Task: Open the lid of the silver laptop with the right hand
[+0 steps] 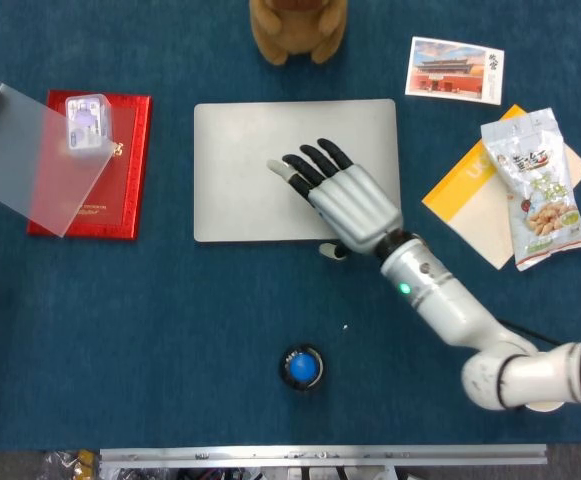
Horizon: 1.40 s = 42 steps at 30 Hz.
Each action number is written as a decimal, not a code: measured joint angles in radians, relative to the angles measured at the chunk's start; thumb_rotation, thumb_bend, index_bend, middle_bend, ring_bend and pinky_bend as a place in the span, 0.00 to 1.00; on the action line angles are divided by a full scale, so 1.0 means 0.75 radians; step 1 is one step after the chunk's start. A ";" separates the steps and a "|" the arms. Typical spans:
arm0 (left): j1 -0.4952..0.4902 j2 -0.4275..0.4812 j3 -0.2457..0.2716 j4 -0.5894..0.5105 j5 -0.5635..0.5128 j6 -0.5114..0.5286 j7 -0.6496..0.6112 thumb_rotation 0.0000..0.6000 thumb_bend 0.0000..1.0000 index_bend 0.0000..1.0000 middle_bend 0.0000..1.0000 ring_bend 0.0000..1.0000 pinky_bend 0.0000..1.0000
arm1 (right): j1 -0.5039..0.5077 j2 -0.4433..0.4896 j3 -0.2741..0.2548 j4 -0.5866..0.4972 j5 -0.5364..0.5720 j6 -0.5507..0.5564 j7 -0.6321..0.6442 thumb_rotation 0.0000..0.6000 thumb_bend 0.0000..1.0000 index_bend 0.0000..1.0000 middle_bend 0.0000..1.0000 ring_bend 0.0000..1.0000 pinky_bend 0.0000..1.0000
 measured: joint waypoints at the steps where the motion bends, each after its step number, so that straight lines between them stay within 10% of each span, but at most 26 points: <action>1: 0.001 0.000 0.001 0.003 0.001 0.004 -0.004 1.00 0.44 0.31 0.33 0.25 0.27 | 0.010 -0.018 0.002 0.022 0.004 0.000 -0.003 1.00 0.00 0.04 0.10 0.00 0.00; 42: 0.015 -0.043 0.008 0.127 -0.026 0.015 -0.116 1.00 0.44 0.31 0.33 0.25 0.27 | 0.145 -0.329 0.019 0.460 0.014 -0.013 0.031 1.00 0.11 0.04 0.10 0.00 0.00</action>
